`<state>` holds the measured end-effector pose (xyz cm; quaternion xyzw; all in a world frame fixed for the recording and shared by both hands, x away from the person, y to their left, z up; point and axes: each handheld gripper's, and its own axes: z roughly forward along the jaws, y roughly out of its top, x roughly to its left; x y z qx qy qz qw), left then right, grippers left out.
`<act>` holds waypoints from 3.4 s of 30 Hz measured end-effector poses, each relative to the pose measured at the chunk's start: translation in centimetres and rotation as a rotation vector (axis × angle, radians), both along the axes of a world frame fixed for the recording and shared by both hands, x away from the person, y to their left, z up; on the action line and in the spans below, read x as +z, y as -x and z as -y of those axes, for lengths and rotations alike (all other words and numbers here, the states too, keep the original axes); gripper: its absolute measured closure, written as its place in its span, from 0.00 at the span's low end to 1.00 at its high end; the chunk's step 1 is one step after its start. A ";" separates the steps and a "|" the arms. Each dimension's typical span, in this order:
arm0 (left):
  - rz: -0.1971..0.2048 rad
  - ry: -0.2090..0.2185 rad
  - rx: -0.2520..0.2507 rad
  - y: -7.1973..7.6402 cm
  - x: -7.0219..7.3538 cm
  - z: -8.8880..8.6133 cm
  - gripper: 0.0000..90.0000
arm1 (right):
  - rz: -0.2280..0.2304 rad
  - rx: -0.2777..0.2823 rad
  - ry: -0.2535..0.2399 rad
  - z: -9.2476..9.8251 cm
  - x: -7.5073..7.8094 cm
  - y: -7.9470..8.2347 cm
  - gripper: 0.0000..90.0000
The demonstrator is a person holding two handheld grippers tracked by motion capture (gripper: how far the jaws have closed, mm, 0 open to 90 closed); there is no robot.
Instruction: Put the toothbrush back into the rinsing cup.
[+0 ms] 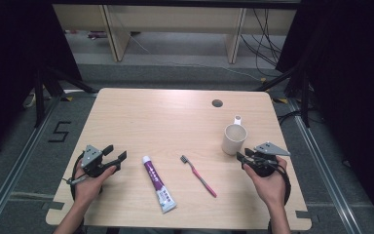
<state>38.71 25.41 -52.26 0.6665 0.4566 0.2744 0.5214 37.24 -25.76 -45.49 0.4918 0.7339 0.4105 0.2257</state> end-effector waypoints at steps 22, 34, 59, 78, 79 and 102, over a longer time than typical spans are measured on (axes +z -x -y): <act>0.004 -0.007 -0.010 0.2 0.0 0.2 0.39 | -0.223 0.119 0.141 -3.6 1.3 -1.0 0.65; -0.002 -0.001 -0.007 0.2 0.0 0.2 0.39 | -0.445 0.222 0.264 -5.8 1.2 -2.9 0.65; -0.008 -0.001 -0.008 0.2 0.0 0.2 0.39 | -0.688 0.307 0.417 -10.4 0.8 -4.8 0.68; -0.011 0.001 -0.009 0.2 0.0 0.2 0.39 | -0.740 0.326 0.475 -14.2 0.4 -5.5 0.71; -0.011 0.002 -0.009 0.2 0.0 0.2 0.39 | -0.729 0.345 0.490 -14.3 0.2 -5.8 0.72; -0.010 0.005 -0.013 0.2 0.0 0.3 0.39 | -0.755 0.361 0.534 -17.0 -0.9 -7.0 0.79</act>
